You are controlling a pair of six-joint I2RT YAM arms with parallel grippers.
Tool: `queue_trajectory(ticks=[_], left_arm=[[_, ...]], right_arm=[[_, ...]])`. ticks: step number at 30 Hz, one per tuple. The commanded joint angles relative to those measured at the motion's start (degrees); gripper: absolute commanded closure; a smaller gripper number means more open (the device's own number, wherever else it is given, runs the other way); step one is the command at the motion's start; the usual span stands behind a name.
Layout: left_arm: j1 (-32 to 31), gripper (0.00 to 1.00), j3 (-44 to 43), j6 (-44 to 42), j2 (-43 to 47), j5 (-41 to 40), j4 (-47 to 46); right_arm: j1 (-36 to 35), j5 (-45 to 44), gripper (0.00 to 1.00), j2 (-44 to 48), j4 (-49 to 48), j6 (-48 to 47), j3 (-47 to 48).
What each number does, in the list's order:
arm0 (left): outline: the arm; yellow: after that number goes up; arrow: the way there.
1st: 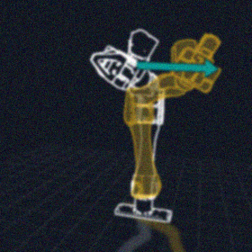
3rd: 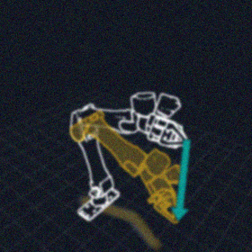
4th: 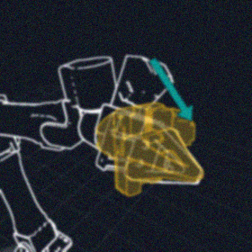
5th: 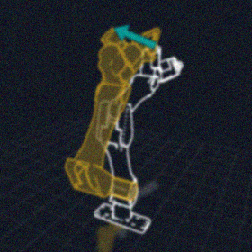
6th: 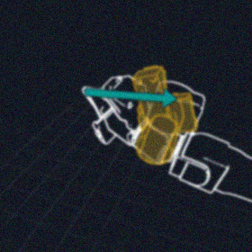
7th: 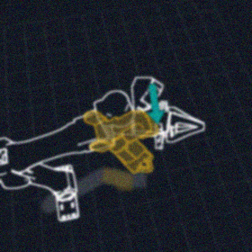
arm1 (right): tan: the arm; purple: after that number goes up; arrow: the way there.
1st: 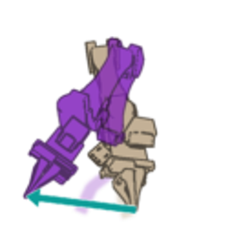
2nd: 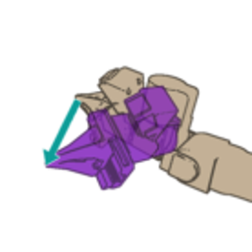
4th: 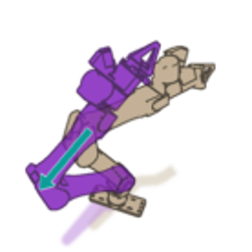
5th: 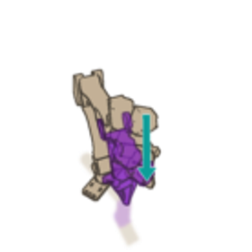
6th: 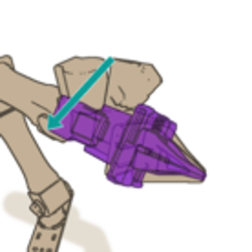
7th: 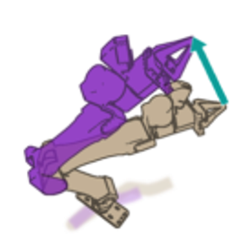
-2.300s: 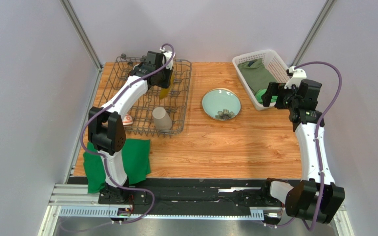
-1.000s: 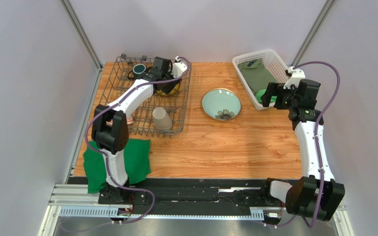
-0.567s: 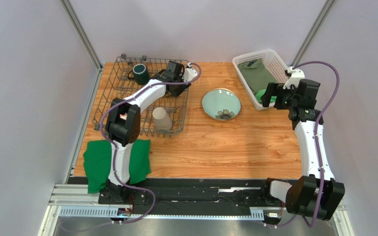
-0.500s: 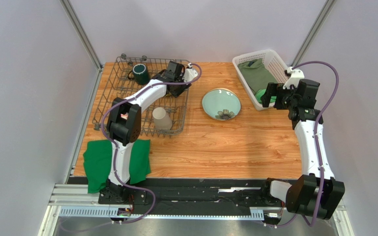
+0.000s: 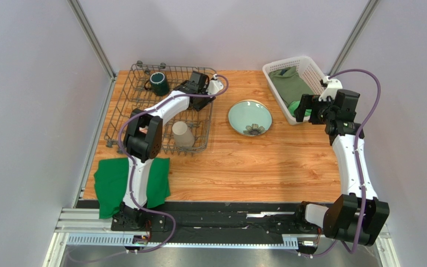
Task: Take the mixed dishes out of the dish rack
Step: Pick up the plate from the dish rack.
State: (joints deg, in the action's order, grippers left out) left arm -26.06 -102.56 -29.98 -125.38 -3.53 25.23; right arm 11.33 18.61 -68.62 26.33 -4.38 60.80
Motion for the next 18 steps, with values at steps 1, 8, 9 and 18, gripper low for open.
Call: queue_trajectory(ticks=[1, 8, 9, 18], left_arm=[[0.0, 0.48, -2.5, -1.0, -1.2, -0.2, -2.1], [0.0, 0.48, -3.0, -1.5, -2.1, -0.8, -2.9], [0.0, 0.49, -3.1, -1.6, -2.3, -1.0, -3.0], [0.0, 0.55, -3.4, -3.2, -4.0, -2.9, -4.3]], right_arm=[[0.2, 0.0, 0.01, -0.4, -0.9, -0.9, 1.3], [0.2, -0.1, 0.01, -0.6, -0.9, -1.0, 1.3], [0.2, -0.2, 0.01, -0.6, -0.8, -1.0, 1.3], [0.1, -0.4, 0.01, -0.8, -0.9, -1.1, 1.3]])
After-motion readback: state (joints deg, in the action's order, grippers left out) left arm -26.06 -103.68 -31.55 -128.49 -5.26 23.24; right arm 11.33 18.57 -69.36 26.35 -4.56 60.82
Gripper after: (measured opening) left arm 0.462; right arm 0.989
